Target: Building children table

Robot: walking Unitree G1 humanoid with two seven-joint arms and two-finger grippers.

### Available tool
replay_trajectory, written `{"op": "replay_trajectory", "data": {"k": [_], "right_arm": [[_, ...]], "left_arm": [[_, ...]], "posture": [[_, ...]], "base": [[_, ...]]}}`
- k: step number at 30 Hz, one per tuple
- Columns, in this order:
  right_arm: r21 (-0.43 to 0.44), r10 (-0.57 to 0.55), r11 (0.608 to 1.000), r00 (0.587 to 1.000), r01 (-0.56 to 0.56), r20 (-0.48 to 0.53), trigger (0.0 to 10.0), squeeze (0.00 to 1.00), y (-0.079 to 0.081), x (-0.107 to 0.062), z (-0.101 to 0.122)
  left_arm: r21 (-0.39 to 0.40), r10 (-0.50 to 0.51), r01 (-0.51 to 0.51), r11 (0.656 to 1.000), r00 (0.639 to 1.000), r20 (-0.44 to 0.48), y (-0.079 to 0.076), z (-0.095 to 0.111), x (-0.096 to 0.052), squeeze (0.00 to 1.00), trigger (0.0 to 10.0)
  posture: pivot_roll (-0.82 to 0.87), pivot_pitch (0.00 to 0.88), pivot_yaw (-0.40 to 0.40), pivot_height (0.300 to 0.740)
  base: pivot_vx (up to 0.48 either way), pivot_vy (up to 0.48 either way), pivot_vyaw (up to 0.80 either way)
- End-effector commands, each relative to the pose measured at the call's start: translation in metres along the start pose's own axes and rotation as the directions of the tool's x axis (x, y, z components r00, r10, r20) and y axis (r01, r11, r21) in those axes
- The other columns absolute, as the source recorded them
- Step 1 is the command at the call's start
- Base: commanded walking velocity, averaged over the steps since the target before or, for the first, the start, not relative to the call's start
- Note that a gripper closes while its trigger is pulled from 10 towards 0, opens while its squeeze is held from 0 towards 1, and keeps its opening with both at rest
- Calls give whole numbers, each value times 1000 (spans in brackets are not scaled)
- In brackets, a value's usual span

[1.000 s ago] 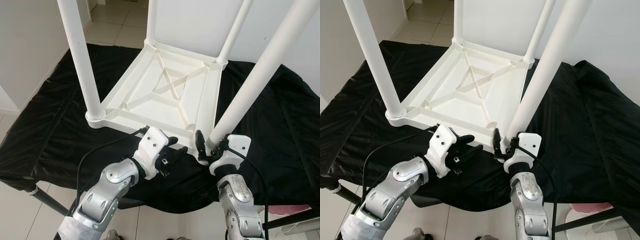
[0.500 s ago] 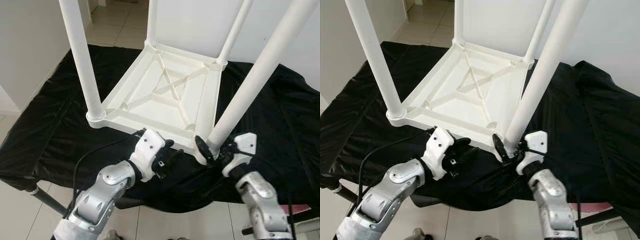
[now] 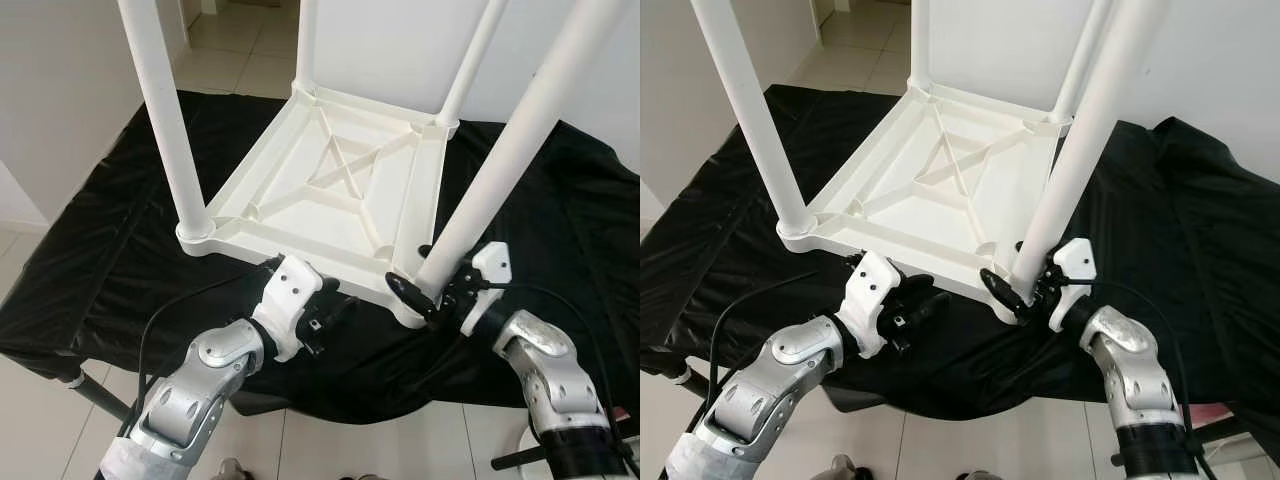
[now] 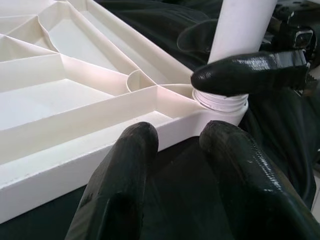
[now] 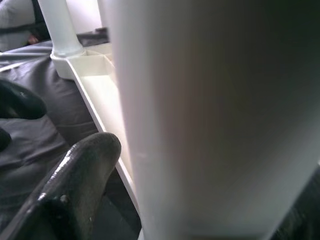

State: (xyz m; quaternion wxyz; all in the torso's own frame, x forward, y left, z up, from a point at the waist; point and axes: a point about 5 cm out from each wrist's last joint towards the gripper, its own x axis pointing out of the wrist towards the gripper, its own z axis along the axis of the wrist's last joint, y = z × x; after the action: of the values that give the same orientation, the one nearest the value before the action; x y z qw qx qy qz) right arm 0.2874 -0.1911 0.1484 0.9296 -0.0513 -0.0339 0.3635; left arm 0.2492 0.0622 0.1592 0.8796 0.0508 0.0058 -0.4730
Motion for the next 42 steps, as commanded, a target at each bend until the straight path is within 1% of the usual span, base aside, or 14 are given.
{"op": "replay_trajectory", "data": {"k": [1, 2, 3, 14, 16, 21, 22, 27, 31, 35, 38, 39, 40, 42], "right_arm": [[-6, 11, 1000, 1000, -11, -8, 10000, 0, -1, 0, -2], [-6, 14, 1000, 1000, -14, -8, 314, 0, -1, 0, -2], [-1, 19, 1000, 1000, -19, -7, 0, 0, -1, -1, -3], [54, 1, 999, 1000, -2, 13, 0, 0, 5, -6, -9], [75, -69, 995, 997, 67, 25, 0, 0, 10, -7, -12], [94, -148, 985, 989, 145, 25, 0, 0, 18, -9, -15], [90, -252, 964, 968, 250, 12, 0, 0, 25, -9, -17], [93, -341, 936, 940, 340, -6, 0, 0, 33, -8, -20], [153, -478, 868, 878, 473, -9, 0, 0, 43, -4, -17], [154, -534, 833, 845, 531, -24, 0, 0, 47, -3, -18], [164, -654, 744, 756, 648, -22, 0, 0, 51, 0, -16], [164, -654, 744, 756, 648, -22, 0, 0, 51, 0, -16], [168, -685, 715, 728, 679, -28, 0, 0, 52, 1, -15], [169, -691, 709, 722, 685, -30, 0, 0, 52, 1, -15]], "left_arm": [[-2, -26, 26, 1000, 1000, -7, -3, 1, 0, 0, 10000], [-2, -26, 26, 1000, 1000, -6, -3, 1, 0, 0, 10000], [-4, -25, 25, 1000, 1000, -7, -3, 1, 0, 0, 10000], [-7, -23, 23, 1000, 1000, -7, -4, 1, 1, 0, 10000], [-8, -24, 24, 1000, 1000, -7, -4, 1, 1, 0, 10000], [-11, -24, 24, 1000, 1000, -7, -5, 1, 1, 0, 10000], [-14, -23, 23, 1000, 1000, -8, -6, 0, 1, 0, 10000], [-15, -24, 24, 1000, 1000, -9, -7, 0, 2, 0, 10000], [-17, -24, 24, 1000, 1000, -3, -8, 1, 4, 0, 10000], [-18, -21, 21, 1000, 1000, -1, -9, 1, 3, 0, 10000], [-14, -6, 6, 1000, 1000, -5, -9, -1, 3, 0, 10000], [-14, -6, 6, 1000, 1000, -5, -9, -1, 3, 0, 10000], [-11, -1, 1, 1000, 1000, -8, -10, -1, 3, 0, 10000], [-11, 0, 0, 1000, 1000, -9, -10, -1, 3, 0, 10000]], "posture": [[14, 102, -36, 740], [16, 103, -35, 740], [16, 103, -36, 740], [8, 107, -37, 740], [3, 112, -39, 740], [0, 115, -42, 740], [-1, 119, -43, 740], [-7, 122, -44, 740], [-4, 124, -49, 740], [1, 129, -52, 740], [6, 134, -55, 740], [6, 134, -55, 740], [3, 143, -57, 740], [3, 143, -57, 740]], "base": [[0, 0, 0], [0, 0, 0], [0, 0, 0], [0, 0, 0], [0, 0, 0], [0, 0, 0], [0, 0, 0], [0, 0, 0], [0, 0, 0], [0, 0, 0], [0, 0, 0], [0, 0, 0], [0, 0, 0], [0, 0, 0]]}}
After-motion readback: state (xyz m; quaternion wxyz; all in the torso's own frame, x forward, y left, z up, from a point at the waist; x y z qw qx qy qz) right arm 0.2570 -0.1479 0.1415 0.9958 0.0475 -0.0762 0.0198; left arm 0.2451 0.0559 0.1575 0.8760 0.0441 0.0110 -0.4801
